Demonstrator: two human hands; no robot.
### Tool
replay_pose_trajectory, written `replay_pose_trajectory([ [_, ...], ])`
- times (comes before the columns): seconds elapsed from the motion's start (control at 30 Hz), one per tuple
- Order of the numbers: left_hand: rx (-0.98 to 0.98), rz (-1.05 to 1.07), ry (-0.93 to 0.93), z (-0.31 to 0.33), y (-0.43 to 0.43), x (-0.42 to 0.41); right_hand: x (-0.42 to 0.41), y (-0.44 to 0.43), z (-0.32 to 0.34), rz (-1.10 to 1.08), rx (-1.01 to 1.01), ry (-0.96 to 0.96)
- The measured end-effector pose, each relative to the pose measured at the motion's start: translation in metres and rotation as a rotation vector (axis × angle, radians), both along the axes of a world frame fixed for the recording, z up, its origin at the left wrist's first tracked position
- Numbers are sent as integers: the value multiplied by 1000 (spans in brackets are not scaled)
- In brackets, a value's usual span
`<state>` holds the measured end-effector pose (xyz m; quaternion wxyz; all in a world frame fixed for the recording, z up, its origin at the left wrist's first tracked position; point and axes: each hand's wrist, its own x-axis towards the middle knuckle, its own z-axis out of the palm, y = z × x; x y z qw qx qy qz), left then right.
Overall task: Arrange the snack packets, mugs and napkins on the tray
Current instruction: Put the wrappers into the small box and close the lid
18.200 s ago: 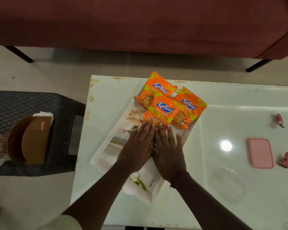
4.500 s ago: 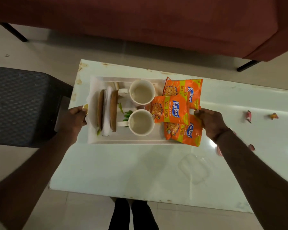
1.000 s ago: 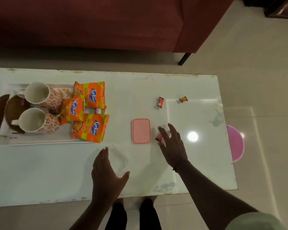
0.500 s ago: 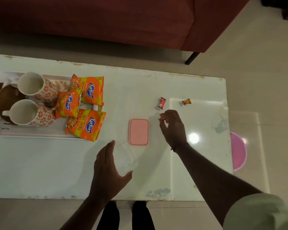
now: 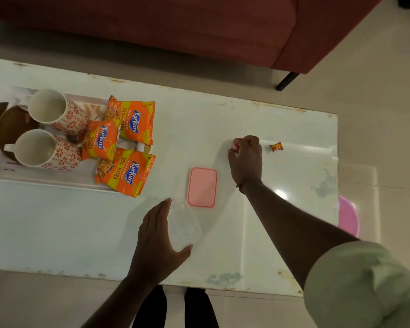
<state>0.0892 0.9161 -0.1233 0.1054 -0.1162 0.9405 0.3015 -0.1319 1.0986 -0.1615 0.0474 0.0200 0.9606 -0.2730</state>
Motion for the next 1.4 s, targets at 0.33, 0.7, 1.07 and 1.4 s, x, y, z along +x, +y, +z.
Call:
replay_pose_trajectory([
  [0.33,-7,-31,-50,-4,-2,-4,-11,50,18,-1,-5,170],
  [0.7,23,-85,-55,-13,-1,-8,-21,98,-2,-28,189,47],
  [1.07,37,-134,-22,-10,-7,-11,18,80,-17,85,145,83],
  [1.4,82,-148,-89,-9,-15,-5,69,32,29,-112,-219,142],
])
